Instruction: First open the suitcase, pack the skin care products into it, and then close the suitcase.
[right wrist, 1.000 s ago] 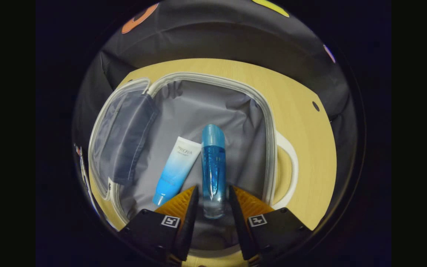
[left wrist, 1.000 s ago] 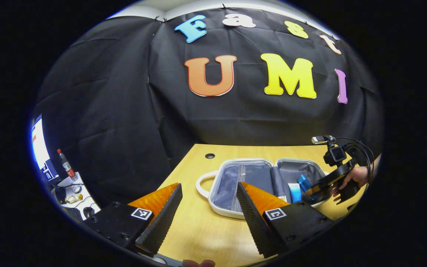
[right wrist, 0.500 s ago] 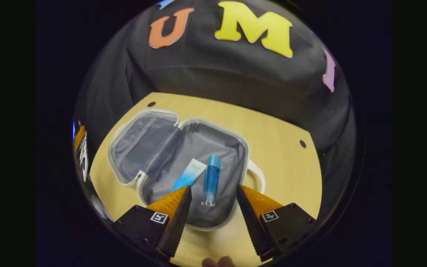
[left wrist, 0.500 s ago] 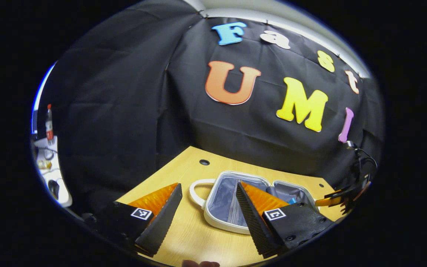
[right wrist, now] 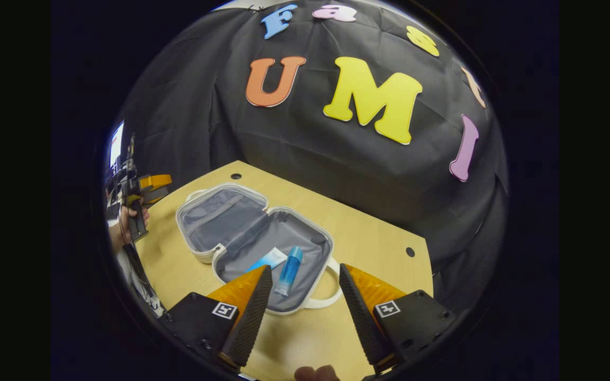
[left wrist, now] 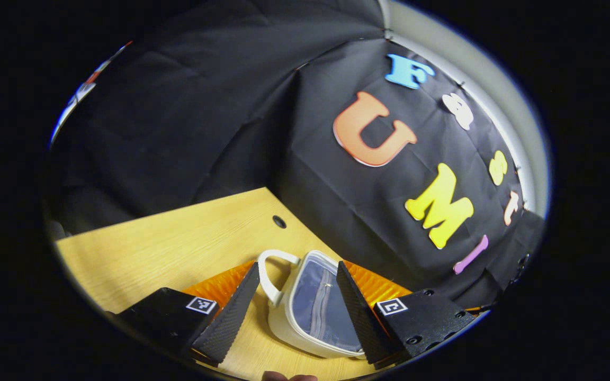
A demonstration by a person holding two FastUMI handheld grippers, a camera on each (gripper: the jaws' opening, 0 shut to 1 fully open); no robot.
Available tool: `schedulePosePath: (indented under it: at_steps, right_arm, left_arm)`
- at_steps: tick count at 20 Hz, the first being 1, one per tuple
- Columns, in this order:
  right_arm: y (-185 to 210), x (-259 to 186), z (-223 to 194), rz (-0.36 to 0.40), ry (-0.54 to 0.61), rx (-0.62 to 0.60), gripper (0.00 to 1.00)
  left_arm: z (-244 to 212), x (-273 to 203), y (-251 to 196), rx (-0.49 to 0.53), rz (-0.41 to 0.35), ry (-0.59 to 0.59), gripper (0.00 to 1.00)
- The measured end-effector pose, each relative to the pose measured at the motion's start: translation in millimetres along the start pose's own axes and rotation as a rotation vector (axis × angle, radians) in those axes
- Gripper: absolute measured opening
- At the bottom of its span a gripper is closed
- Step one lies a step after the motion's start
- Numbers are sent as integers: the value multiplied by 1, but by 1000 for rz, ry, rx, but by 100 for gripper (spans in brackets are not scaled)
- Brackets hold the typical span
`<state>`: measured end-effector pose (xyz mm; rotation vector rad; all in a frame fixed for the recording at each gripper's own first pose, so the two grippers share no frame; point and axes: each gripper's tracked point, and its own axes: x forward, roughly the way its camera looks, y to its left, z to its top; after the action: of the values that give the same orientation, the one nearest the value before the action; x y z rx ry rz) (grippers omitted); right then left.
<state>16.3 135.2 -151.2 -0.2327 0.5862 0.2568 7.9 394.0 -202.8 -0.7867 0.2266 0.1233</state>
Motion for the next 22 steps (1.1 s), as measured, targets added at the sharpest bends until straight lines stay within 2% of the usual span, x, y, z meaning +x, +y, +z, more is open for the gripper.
schedulePosePath:
  at_steps: [4,10,11,13,14,15,16,18,19,21,22]
  right_arm:
    - [-9,-10,1,-25,-11,-31,76]
    - [-23,-16,3,-70,-13,25,75]
    - [-22,-15,6,-70,-19,31,76]
    - [-22,-15,10,-71,-28,37,76]
    - [-21,-14,11,-70,-29,38,76]
    - [-21,-13,10,-71,-27,40,76]
    - [-21,-12,9,-74,-23,45,76]
    - [-23,-13,5,-81,-14,64,76]
    - [-25,-14,3,-85,-12,73,76]
    - [-30,-18,1,-97,-13,86,76]
    - [-34,-19,0,-104,-14,94,76]
  left_arm:
    - [-31,38,25,-128,16,167,92]
    - [-31,68,40,-222,25,194,87]
    - [-33,74,43,-234,36,209,79]
    - [-39,80,43,-253,47,241,70]
    - [-44,86,43,-257,54,264,79]
    - [-46,89,43,-264,63,282,59]
    - [-49,94,41,-275,62,299,54]
    - [-50,100,37,-305,63,314,39]
    - [-50,103,35,-316,68,314,28]
    - [-45,101,31,-310,80,305,14]
    - [-39,98,23,-286,68,294,12]
